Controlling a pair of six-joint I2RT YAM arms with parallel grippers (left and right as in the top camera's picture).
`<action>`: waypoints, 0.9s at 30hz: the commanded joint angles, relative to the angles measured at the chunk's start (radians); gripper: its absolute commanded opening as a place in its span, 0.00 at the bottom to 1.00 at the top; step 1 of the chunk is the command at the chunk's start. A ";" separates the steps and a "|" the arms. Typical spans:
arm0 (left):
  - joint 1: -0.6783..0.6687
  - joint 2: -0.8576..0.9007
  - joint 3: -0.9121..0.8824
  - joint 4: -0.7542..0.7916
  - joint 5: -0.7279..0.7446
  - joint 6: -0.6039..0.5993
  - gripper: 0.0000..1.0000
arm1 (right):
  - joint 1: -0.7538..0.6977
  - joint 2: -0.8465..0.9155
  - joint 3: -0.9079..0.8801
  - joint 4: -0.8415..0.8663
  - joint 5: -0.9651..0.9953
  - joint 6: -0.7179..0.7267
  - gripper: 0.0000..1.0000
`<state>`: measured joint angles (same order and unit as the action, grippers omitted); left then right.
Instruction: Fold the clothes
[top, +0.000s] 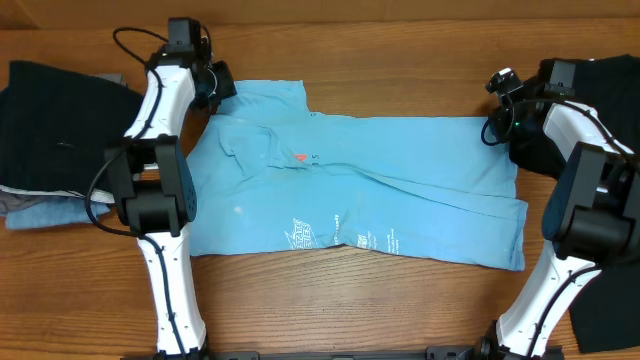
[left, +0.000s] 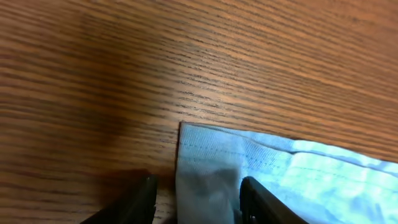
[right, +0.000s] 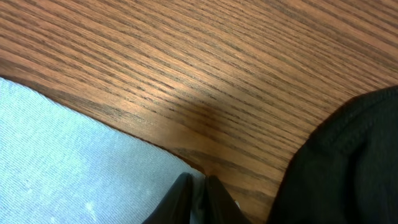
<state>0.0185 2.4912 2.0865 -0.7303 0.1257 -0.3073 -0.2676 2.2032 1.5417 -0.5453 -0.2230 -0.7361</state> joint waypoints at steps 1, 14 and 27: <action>-0.049 0.040 -0.010 -0.035 -0.169 0.069 0.49 | -0.002 0.036 -0.005 -0.006 -0.008 0.012 0.12; -0.059 0.122 -0.010 -0.016 -0.131 0.084 0.50 | -0.002 0.036 -0.005 -0.001 -0.008 0.034 0.12; -0.052 0.124 0.243 -0.217 -0.135 0.155 0.04 | -0.002 0.036 -0.005 0.022 -0.036 0.037 0.04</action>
<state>-0.0376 2.5618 2.2391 -0.8860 -0.0212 -0.1780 -0.2680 2.2040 1.5417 -0.5373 -0.2298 -0.7067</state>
